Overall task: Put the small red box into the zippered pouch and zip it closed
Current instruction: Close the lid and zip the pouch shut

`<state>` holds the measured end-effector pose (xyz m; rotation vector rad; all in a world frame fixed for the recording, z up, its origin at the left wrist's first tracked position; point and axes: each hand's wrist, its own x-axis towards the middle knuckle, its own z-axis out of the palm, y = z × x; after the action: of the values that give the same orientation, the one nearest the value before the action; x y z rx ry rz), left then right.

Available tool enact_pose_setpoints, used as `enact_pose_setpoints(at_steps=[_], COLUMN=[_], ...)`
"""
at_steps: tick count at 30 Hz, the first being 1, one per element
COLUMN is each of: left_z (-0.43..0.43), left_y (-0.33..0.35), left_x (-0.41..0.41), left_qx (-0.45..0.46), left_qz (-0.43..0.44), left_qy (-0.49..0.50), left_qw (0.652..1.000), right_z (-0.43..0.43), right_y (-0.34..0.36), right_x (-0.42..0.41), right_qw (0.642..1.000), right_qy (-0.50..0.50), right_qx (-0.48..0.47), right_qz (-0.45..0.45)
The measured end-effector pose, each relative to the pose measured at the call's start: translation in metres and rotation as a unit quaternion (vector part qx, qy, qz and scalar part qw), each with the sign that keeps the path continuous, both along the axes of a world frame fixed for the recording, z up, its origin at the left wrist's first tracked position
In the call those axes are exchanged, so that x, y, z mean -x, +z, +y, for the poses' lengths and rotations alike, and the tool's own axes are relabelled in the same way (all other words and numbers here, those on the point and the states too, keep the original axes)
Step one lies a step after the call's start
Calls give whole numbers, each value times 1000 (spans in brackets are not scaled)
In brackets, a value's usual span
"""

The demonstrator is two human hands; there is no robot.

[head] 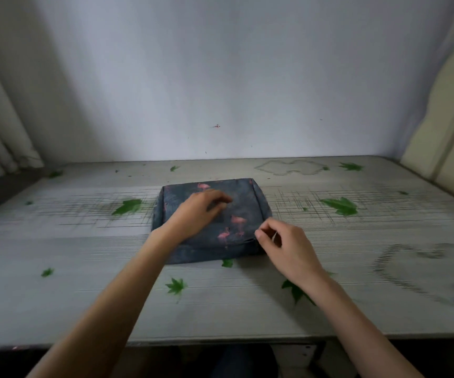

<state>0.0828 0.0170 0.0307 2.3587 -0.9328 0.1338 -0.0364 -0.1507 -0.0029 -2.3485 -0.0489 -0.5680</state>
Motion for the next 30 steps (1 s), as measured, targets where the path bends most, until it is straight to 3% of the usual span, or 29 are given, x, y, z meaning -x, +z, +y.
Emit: enact_pose_setpoints(at_steps=[4,8,16,26,30], left_z=[32,58,81,99,97], left_y=[-3,-15,-36,-51,-54], left_x=[6,8,6,6,7], left_qx=[61,121,161,184,183], left_qz=[15,19,-42,-29,-31], left_qy=[36,83,133,148,156], left_qw=[997,989,977,971,970], right_z=[26,52,108,148,153], right_y=[1,1,0,-9,-12], right_x=[-2,-7,-25,-45,-48], right_qw=[998,994,976,968,975], right_qy=[36,86,122,61,44], right_qx=[35,60,163,218,199], right_qz=[-45,-36,-83,-108,-88])
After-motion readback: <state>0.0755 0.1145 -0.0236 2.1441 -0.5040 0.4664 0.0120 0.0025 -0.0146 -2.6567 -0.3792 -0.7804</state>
